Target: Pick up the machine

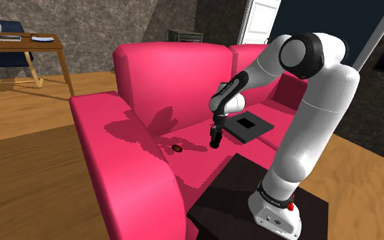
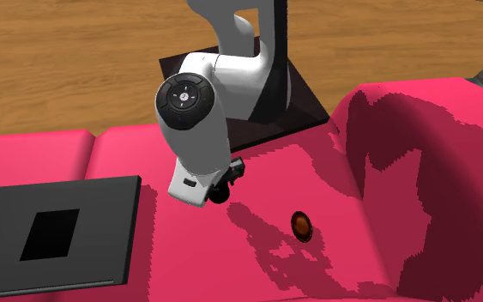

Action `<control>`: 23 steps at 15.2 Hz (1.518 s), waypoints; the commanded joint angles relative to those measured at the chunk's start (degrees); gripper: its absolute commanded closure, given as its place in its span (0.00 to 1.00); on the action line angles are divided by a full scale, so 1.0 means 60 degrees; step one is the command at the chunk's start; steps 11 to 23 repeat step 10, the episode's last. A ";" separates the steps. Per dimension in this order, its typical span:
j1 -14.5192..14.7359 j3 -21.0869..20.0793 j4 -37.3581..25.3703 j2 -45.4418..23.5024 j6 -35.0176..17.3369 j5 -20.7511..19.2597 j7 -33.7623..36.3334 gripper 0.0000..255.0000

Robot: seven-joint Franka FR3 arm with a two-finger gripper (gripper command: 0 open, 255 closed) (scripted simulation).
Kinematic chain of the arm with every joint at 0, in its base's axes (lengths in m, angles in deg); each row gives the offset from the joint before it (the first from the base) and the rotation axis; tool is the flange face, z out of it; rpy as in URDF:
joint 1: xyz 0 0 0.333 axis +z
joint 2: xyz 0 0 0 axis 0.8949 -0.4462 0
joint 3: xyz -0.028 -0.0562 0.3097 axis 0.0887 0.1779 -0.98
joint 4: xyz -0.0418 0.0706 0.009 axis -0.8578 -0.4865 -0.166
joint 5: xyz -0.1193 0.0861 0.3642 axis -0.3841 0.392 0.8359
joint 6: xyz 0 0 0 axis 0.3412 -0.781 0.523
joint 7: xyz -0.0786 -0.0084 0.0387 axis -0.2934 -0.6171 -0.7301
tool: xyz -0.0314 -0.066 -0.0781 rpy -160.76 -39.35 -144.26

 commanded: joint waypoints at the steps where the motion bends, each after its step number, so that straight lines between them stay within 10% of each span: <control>1: 0.0012 0.0036 0.0011 0.0324 0.0291 -0.0225 0.0174 1.00; 23: -0.0033 0.0047 -0.0141 0.1262 0.1322 -0.0772 0.0582 1.00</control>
